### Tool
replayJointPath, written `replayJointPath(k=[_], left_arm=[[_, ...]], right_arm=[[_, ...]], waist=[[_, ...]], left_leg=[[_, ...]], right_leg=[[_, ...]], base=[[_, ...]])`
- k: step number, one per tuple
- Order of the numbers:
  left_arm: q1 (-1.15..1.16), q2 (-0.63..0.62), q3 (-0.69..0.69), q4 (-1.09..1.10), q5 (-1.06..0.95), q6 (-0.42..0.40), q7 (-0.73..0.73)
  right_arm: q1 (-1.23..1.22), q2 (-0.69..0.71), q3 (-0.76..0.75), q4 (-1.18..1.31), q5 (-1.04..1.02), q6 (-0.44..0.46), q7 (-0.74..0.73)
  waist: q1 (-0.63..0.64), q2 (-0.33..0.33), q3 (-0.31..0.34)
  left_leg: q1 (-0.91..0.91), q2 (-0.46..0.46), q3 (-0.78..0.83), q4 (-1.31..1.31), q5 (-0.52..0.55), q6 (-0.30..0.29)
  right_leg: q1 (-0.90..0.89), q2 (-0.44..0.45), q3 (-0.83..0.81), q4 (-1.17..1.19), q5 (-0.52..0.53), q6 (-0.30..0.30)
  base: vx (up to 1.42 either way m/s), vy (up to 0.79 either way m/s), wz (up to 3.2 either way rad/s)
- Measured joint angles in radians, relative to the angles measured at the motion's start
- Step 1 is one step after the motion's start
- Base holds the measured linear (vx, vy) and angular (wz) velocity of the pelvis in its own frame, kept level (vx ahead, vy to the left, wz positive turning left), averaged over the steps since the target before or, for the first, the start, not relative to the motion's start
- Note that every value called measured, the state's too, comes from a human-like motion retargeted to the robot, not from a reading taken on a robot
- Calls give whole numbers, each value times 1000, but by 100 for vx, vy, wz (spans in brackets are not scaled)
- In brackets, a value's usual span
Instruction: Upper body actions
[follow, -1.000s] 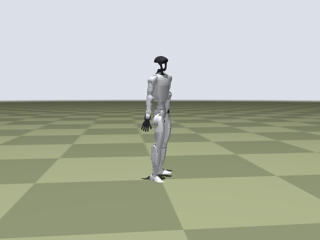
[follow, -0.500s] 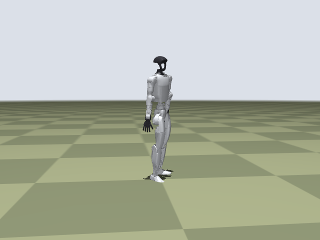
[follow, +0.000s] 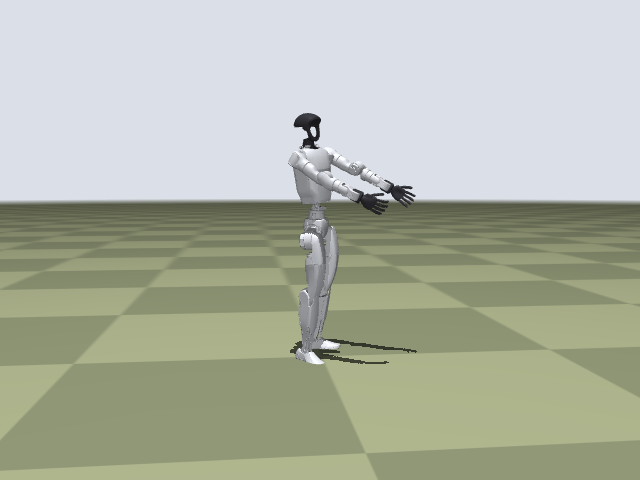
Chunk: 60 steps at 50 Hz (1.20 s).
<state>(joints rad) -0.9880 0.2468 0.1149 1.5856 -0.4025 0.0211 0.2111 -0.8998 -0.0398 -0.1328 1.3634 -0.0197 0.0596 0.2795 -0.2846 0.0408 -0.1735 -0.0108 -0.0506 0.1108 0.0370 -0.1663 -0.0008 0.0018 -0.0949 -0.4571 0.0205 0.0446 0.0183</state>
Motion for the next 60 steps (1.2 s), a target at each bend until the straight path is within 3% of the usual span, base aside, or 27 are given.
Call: replayJointPath(k=[8,18,30,39,45,52,60], left_arm=[[-182,13,-39,-40,-99,-79,60],[-246,34,-107,-18,-142,-151,156],[-262,55,-102,-9,-212,-168,153],[-232,66,-96,-70,-124,-150,144],[-89,61,-72,-284,11,-112,137],[235,23,-3,-533,44,-133,133],[573,-79,89,-491,-48,-101,28]], right_arm=[[-198,-47,89,-54,153,-36,-29],[-279,-122,136,-21,269,-78,-130],[-268,-103,133,-12,297,-74,-145],[-251,-98,141,-68,266,-94,-147],[-125,-81,146,-193,103,-172,-125],[141,-64,123,-258,-172,-271,-85],[477,-82,129,-151,-320,-246,-101]], waist=[[8,-3,-48],[11,-7,-75],[5,-2,-72],[-1,3,-50],[-26,21,-27],[-51,27,-12],[-53,26,37]], left_leg=[[-18,5,4,1,-8,-3],[-19,7,-4,4,-15,-4],[-21,12,3,6,-18,-5],[-24,9,7,3,-16,-3],[-17,5,4,2,-15,-1],[1,4,5,-2,-18,-1],[18,3,4,-6,-21,0]], right_leg=[[-17,7,6,-1,-8,-1],[-11,15,-1,-1,-21,-3],[-18,16,8,2,-18,-4],[-25,15,14,2,-13,-4],[-17,14,10,2,-12,-5],[-8,14,14,3,-13,-6],[0,13,19,5,-12,-5]], base=[[1,-6,-2],[0,-1,0],[0,0,0],[0,2,-1],[4,9,3],[5,2,-1],[1,4,-2]])
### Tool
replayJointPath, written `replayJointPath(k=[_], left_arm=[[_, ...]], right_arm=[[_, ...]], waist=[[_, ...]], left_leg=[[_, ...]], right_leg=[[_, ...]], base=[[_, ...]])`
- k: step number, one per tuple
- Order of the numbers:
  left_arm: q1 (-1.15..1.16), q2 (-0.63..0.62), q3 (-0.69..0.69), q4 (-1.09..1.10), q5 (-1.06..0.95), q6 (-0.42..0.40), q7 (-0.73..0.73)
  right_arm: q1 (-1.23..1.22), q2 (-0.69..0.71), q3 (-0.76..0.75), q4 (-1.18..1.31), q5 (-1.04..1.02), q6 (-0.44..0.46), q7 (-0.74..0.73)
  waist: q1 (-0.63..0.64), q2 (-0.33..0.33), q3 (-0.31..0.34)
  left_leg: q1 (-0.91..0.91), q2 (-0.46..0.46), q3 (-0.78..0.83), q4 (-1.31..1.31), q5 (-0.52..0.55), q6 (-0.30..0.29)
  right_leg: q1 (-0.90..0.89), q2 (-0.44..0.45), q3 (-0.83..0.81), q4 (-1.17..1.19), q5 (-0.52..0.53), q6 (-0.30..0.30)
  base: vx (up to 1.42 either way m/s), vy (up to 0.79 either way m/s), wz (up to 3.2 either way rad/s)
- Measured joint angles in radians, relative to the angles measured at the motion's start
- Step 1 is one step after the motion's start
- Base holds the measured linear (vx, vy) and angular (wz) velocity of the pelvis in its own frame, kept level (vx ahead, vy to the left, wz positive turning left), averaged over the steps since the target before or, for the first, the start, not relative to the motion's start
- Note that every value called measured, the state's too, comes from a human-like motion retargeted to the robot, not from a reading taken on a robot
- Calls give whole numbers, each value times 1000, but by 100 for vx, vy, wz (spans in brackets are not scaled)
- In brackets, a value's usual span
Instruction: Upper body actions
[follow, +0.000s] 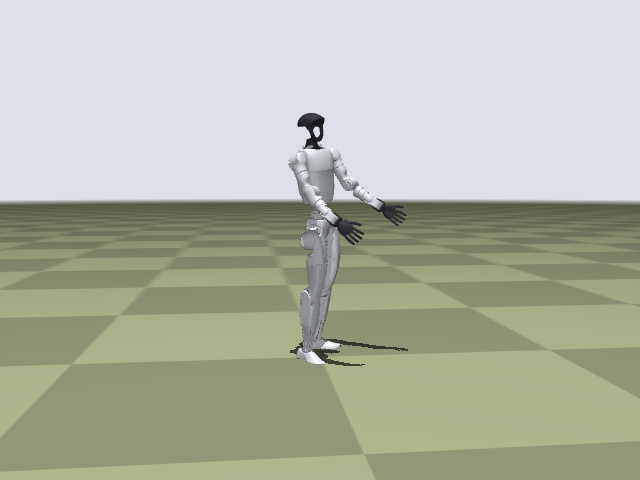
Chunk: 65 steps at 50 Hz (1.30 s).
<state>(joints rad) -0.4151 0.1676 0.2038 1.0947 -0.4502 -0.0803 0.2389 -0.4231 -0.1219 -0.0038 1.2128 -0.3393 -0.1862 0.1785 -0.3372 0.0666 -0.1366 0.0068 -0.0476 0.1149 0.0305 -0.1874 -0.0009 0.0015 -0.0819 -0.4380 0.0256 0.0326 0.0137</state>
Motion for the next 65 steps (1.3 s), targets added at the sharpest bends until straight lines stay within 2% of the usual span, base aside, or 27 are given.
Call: replayJointPath(k=[3,5,8,10,15,22,25,30,33,40,51,60,65], left_arm=[[74,-23,24,113,-55,10,-54],[99,-33,33,205,-74,32,-91],[123,-22,18,337,-48,102,-145],[141,-14,2,410,6,145,-162],[215,-29,-37,535,121,185,-151],[361,-80,-101,584,185,205,-253],[412,-117,-96,575,214,199,-262],[464,-188,-39,552,188,170,-247],[475,-210,-30,542,165,163,-247],[460,-182,-74,519,271,177,-216],[424,-164,-55,484,242,187,-211],[407,-165,-58,497,246,200,-234],[405,-171,-65,498,269,202,-243]], right_arm=[[63,-34,8,148,-104,36,-60],[86,-58,8,256,-179,107,-88],[130,-79,1,361,-239,206,-88],[177,-85,-12,382,-236,230,-90],[322,-68,-49,354,-161,214,-119],[432,-48,-29,381,-107,235,-129],[453,-40,-22,386,-120,255,-110],[475,-22,-22,337,-182,290,-67],[467,-33,12,316,-257,290,-70],[439,-49,59,303,-388,295,-99],[432,-22,42,251,-275,281,-29],[434,-6,63,231,-327,266,32],[439,-11,61,234,-331,267,18]], waist=[[6,-3,26],[17,-4,47],[29,-10,78],[37,-13,93],[43,-14,101],[46,-15,119],[52,-16,128],[44,2,127],[10,-13,121],[59,-15,105],[62,-23,101],[61,-25,92],[61,-22,89]], left_leg=[[5,-2,0,-2,2,0],[9,-2,2,-2,4,0],[10,-5,1,-2,7,1],[8,-6,-2,-2,10,1],[-6,-8,-6,-2,16,1],[3,-6,1,-3,13,-1],[11,-3,7,-5,12,-1],[4,18,-1,-5,12,-5],[-4,7,-36,3,14,-16],[-9,3,-3,-2,14,-7],[-10,3,-8,-2,17,-4],[-12,1,-5,-3,17,-4],[-12,0,-4,-3,16,-3]], right_leg=[[4,-2,1,0,2,0],[6,-4,2,0,5,0],[10,-7,1,-1,8,1],[11,-9,-3,-3,9,1],[8,-12,-12,-8,9,4],[10,-9,-1,-7,9,2],[12,-8,6,-5,9,2],[12,-25,8,6,7,38],[16,-31,-31,-4,9,22],[-1,-20,2,-1,9,16],[4,-17,-5,-2,6,14],[1,-18,-2,-2,6,15],[0,-19,-1,-1,5,16]], base=[[-4,8,-2],[-5,10,-5],[-4,8,3],[-2,6,13],[0,0,0],[1,0,-1],[0,0,-10],[1,0,10],[-2,1,54],[-1,0,-21],[0,0,0],[0,0,0],[0,0,0]])
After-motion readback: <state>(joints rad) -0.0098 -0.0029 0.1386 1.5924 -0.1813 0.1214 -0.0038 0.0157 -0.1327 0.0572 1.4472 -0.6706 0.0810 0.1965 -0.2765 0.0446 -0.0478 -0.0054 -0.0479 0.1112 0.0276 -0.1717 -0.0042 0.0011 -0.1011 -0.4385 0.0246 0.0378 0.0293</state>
